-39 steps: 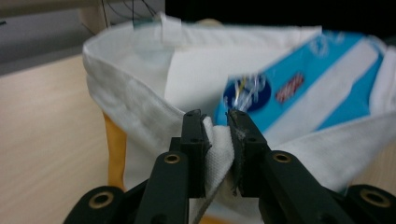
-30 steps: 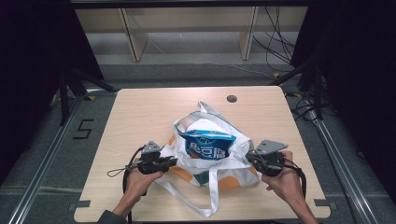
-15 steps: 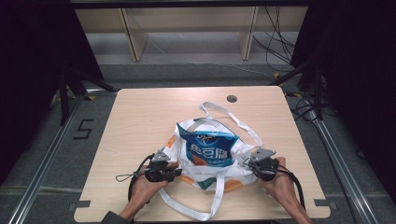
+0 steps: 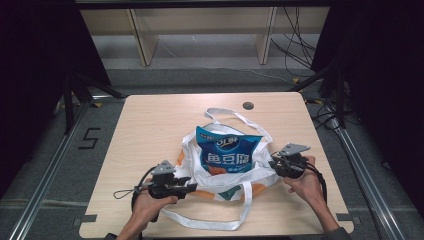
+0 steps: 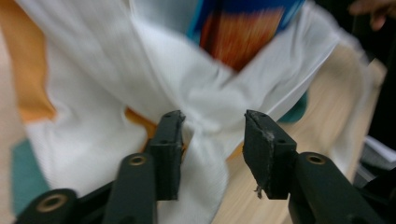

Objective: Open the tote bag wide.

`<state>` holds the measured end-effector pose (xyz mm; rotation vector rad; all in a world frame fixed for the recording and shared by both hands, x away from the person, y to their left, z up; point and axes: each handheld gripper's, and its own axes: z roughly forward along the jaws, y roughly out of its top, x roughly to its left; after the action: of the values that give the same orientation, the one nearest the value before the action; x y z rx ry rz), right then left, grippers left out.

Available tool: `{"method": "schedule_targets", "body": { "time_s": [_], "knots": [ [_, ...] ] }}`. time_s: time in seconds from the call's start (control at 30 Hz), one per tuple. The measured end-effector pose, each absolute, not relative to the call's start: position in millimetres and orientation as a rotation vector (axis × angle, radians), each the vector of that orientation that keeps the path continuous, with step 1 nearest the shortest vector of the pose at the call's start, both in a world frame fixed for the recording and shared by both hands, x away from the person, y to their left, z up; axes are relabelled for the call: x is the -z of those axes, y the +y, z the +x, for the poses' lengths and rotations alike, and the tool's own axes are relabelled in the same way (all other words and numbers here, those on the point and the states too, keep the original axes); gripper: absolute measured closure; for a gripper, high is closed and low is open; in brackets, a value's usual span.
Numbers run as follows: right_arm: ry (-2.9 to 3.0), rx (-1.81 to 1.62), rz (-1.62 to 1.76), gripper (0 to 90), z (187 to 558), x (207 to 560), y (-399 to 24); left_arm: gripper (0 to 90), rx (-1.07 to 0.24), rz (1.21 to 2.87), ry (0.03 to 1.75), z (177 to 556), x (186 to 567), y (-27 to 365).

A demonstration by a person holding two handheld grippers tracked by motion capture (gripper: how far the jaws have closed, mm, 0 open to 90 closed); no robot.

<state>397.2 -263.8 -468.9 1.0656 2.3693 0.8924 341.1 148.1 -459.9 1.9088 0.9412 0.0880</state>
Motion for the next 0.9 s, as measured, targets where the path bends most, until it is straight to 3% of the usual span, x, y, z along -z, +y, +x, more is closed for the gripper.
{"method": "schedule_targets", "body": {
  "time_s": [0.17,0.37,0.5,0.67,0.8,0.9],
  "knots": [
    [2.285,-1.089,1.012,72.5,374,429,-264,60.1,-0.178,1.806,0.934,354,423,164],
    [2.388,-1.221,0.794,86.1,348,409,-227,82.4,-0.309,1.82,0.911,400,405,141],
    [2.432,-1.156,0.784,87.4,352,423,-206,86.7,-0.317,1.836,0.975,429,419,130],
    [2.535,-1.025,0.775,90.0,353,449,-198,89.3,-0.395,1.988,1.092,453,459,140],
    [2.62,-0.915,0.792,90.0,350,478,-196,89.6,-0.262,1.9,1.189,467,496,158],
    [2.637,-0.906,0.798,90.0,349,494,-195,89.7,-0.319,2.0,1.168,471,503,154]
  ]
}}
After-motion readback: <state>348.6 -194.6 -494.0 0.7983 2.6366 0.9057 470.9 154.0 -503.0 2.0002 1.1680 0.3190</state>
